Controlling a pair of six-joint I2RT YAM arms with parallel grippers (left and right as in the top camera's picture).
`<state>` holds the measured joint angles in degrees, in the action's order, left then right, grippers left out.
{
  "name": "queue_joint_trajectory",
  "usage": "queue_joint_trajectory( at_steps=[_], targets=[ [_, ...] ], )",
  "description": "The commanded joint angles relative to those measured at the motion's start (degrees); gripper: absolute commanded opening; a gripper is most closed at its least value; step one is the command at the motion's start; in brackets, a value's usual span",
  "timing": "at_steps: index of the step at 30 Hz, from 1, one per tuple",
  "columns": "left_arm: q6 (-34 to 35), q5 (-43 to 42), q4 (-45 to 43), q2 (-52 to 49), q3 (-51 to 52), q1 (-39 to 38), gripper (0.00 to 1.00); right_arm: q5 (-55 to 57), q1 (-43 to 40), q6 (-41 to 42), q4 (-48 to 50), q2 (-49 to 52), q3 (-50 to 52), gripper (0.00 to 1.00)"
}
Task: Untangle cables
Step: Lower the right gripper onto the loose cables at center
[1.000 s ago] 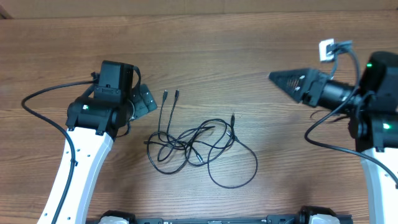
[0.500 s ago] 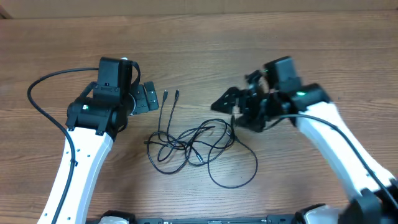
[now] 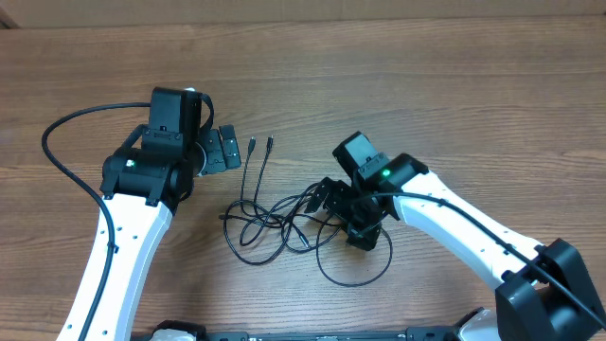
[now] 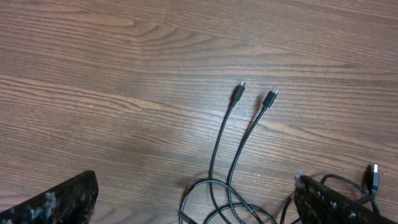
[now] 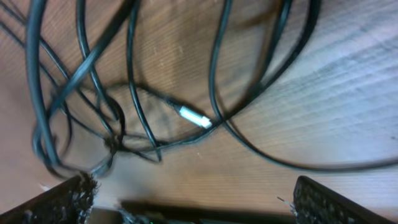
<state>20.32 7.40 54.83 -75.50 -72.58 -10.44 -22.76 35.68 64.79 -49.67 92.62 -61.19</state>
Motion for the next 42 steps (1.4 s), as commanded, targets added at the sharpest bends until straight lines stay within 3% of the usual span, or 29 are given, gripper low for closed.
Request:
queue_joint_trajectory(
  at_steps=[1,6,15,17,18,20,26,29,35,40,42],
  targets=[
    [-1.7,0.9,0.0,-0.2,-0.4,0.3,1.0,3.3,0.3,9.4,4.5,-0.2,2.5,0.98],
    [-1.7,0.9,0.0,-0.2,-0.4,0.3,1.0,3.9,0.3,10.1,7.6,0.5,3.7,0.85],
    [-1.7,0.9,0.0,-0.2,-0.4,0.3,1.0,3.9,4.7,14.7,16.8,2.1,6.9,0.72],
    [-1.7,0.9,0.0,-0.2,-0.4,0.3,1.0,4.8,5.7,14.7,18.0,2.1,6.9,0.53],
    [-1.7,0.9,0.0,-0.2,-0.4,0.3,1.0,5.0,6.0,14.7,18.8,2.1,6.9,0.29],
    [-1.7,0.9,0.0,-0.2,-0.4,0.3,1.0,4.9,6.1,14.7,19.2,2.1,6.9,0.04],
    [-1.7,0.9,0.0,-0.2,-0.4,0.3,1.0,4.3,6.0,9.6,19.2,1.4,6.6,0.04],
    [-1.7,0.9,0.0,-0.2,-0.4,0.3,1.0,5.2,6.0,2.1,18.2,-2.8,3.5,0.04],
    [-1.7,0.9,0.0,-0.2,-0.4,0.3,1.0,20.0,6.1,-2.3,4.2,-12.8,-5.2,0.04],
    [-1.7,0.9,0.0,-0.2,-0.4,0.3,1.0,27.6,6.0,-3.8,0.8,-18.9,-7.2,0.04],
    [-1.7,0.9,0.0,-0.2,-0.4,0.3,1.0,28.1,6.0,-3.8,-0.9,-18.7,-7.1,0.15]
  ],
)
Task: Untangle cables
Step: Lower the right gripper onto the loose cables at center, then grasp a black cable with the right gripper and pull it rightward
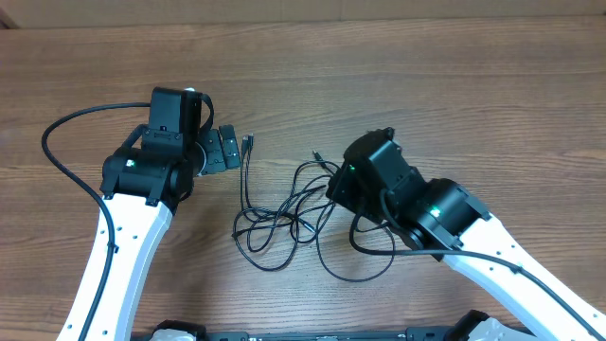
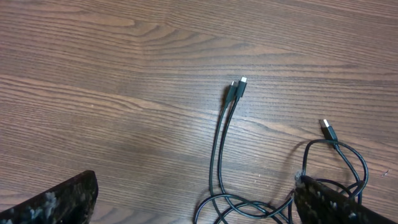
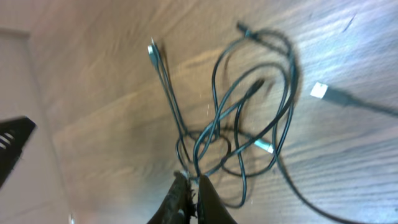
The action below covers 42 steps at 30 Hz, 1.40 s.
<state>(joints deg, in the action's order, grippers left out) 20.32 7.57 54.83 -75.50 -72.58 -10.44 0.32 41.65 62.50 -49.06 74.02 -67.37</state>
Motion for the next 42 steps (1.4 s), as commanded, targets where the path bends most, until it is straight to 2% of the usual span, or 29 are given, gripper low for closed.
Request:
queue_joint_trajectory(
  at_steps=[1,2,3,4,5,7,12,15,18,19,22,24,25,29,33,38,42],
  targets=[
    [-1.7,0.7,0.0,-0.2,-0.4,0.3,1.0,5.0,0.1,-1.5,-2.5,0.4,-0.9,0.3],
    [-1.7,0.7,0.0,-0.2,-0.4,0.3,1.0,5.0,0.1,-1.2,-3.5,1.1,-0.9,0.42],
    [-1.7,0.7,0.0,-0.2,-0.4,0.3,1.0,5.0,0.1,-0.1,-5.3,3.1,-0.8,0.65],
    [-1.7,0.7,0.0,-0.2,-0.4,0.3,1.0,5.0,0.1,1.1,-6.0,4.5,-0.8,0.8],
    [-1.7,0.7,0.0,-0.2,-0.4,0.3,1.0,4.5,0.1,2.7,-6.1,6.9,-0.7,0.89],
    [-1.7,0.7,0.0,-0.2,-0.4,0.3,1.0,2.9,0.1,4.6,-5.4,10.7,-0.4,0.89],
    [-1.7,0.7,0.0,-0.2,-0.4,0.3,1.0,-5.4,0.1,5.4,0.5,20.5,-0.4,0.84],
    [-1.7,0.7,0.0,-0.2,-0.4,0.3,1.0,-8.7,0.1,5.5,2.5,25.7,-0.4,0.74],
    [-1.7,0.7,0.0,-0.2,-0.4,0.3,1.0,-9.0,0.1,5.4,2.3,27.9,-0.4,0.59],
    [-1.7,0.7,0.0,-0.2,-0.4,0.3,1.0,-9.0,0.1,5.4,2.3,28.2,-0.3,0.47],
    [-1.7,0.7,0.0,-0.2,-0.4,0.3,1.0,-9.0,0.1,5.4,2.5,28.2,-0.3,0.33],
    [-1.7,0.7,0.0,-0.2,-0.4,0.3,1.0,-9.0,0.1,5.4,3.3,28.2,-0.3,0.09],
    [-1.7,0.7,0.0,-0.2,-0.4,0.3,1.0,-9.0,0.2,5.1,3.4,28.2,-0.3,0.04],
    [-1.7,0.7,0.0,-0.2,-0.4,0.3,1.0,-9.0,0.1,0.0,3.0,27.6,-1.0,0.04],
    [-1.7,0.7,0.0,-0.2,-0.4,0.3,1.0,-7.3,-0.3,-6.4,0.9,22.3,-4.3,0.04],
    [-1.7,0.7,0.0,-0.2,-0.4,0.3,1.0,3.9,-0.3,-10.9,-7.6,9.7,-16.2,0.04],
    [-1.7,0.7,0.0,-0.2,-0.4,0.3,1.0,11.0,-0.3,-14.7,-8.9,1.2,-27.0,0.04]
  ],
)
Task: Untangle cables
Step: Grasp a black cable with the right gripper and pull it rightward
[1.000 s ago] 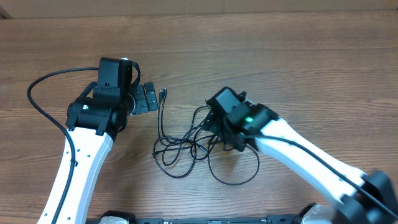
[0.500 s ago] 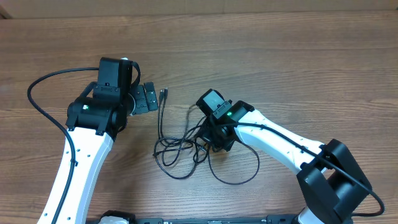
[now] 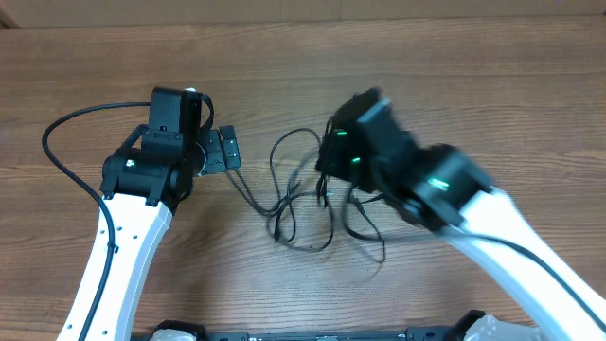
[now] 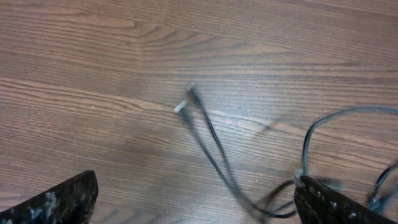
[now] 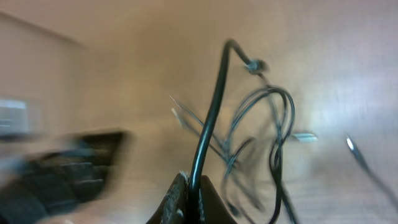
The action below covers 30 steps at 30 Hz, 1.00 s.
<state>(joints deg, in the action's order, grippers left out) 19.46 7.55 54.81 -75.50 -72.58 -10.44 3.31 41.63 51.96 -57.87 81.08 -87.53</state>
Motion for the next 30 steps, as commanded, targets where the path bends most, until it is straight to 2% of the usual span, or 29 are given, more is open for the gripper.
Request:
queue_joint_trajectory(
  at_steps=[1,7,9,18,25,28,30],
  targets=[
    [-0.8,0.7,0.0,-0.2,-0.4,0.3,1.0,11.0,-0.2,-4.7,-0.1,-7.8,-10.6,0.04],
    [-0.8,0.7,0.0,-0.2,-0.4,0.3,1.0,20.9,-0.2,-9.0,0.9,-9.1,-22.9,0.04],
    [-0.8,0.7,0.0,-0.2,-0.4,0.3,1.0,24.4,-0.2,-11.8,4.5,-9.1,-26.1,0.04],
    [-0.8,0.7,0.0,-0.2,-0.4,0.3,1.0,28.0,-0.2,-27.8,28.9,-9.1,-32.1,0.04],
    [-0.8,0.7,0.0,-0.2,-0.4,0.3,1.0,32.6,-0.2,-38.8,40.5,-8.7,-32.2,0.04],
    [-0.8,0.7,0.0,-0.2,-0.4,0.3,1.0,38.7,-0.2,-45.6,48.9,-8.3,-32.2,0.04],
    [-0.8,0.7,0.0,-0.2,-0.4,0.3,1.0,39.3,-0.2,-52.0,58.4,-8.0,-32.2,0.04]
  ],
)
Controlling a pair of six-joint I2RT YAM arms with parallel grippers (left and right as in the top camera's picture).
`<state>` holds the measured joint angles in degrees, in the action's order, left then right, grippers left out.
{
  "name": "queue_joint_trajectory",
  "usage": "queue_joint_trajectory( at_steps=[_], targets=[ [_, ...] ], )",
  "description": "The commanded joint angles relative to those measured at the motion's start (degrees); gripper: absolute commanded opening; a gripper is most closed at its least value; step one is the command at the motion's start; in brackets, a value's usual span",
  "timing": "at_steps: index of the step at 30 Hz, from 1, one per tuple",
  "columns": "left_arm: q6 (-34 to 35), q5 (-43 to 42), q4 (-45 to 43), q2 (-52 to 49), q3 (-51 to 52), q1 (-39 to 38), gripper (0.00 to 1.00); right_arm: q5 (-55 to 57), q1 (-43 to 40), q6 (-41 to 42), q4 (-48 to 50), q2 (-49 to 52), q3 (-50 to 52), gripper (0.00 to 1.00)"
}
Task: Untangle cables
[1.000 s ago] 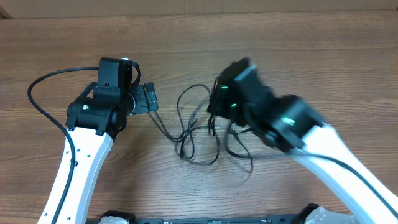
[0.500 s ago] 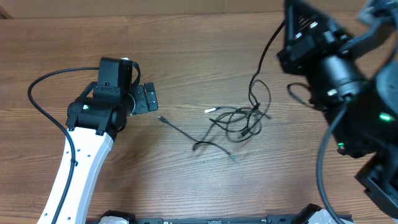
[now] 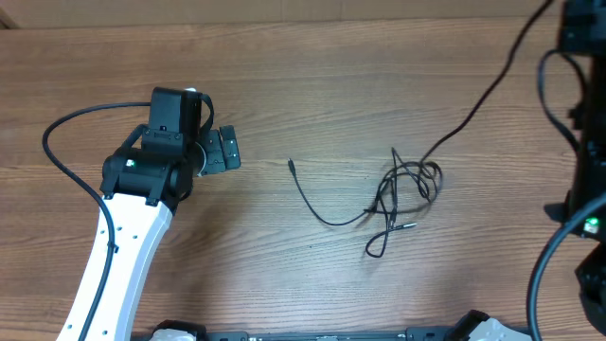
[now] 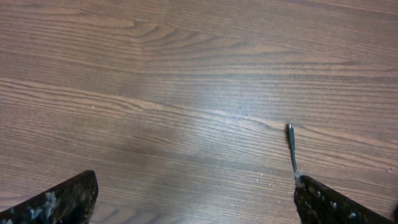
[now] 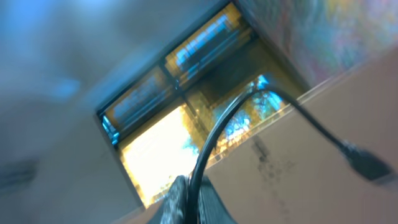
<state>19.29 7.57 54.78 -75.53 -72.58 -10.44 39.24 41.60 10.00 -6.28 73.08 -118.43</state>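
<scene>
Thin black cables lie in a small tangle [image 3: 407,189] right of the table's middle. One loose end [image 3: 292,164] trails left, and its tip [image 4: 290,134] shows in the left wrist view. Another cable [image 3: 483,99] rises from the tangle to the upper right. My right gripper [image 5: 191,202] is shut on that black cable [image 5: 214,140], lifted high and facing a window, with a connector [image 5: 367,165] hanging beside it. My right arm [image 3: 582,57] is at the right edge. My left gripper [image 3: 220,150] hovers open and empty at the left, its fingers [image 4: 62,199] wide apart.
The wooden table [image 3: 303,66] fills the overhead view. The left arm's own black supply cable [image 3: 57,142] loops out at the far left. The right arm's dark cabling [image 3: 554,85] hangs along the right edge.
My right gripper, still shut on the cable, has gone from over the table's middle to high at the right edge. The tangle has shifted right, away from my left gripper. The left arm stayed put.
First my right gripper was open, low over the tangle in the middle. Then it was shut on one cable and raised above the pile. Later it was higher, with the cables drawn up and blurred. Now the tangle is smaller and further right.
</scene>
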Motion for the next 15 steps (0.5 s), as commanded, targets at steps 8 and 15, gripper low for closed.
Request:
queue_joint_trajectory(
  at_steps=[8,15],
  targets=[
    [-0.6,0.7,0.0,-0.1,-0.4,0.3,1.0,3.1,-0.2,-35.4,31.8,3.3,-1.3,0.04],
    [-0.7,0.7,0.0,-0.1,-0.4,0.3,1.0,9.0,-0.2,-56.2,31.3,8.7,-1.3,0.04]
  ],
)
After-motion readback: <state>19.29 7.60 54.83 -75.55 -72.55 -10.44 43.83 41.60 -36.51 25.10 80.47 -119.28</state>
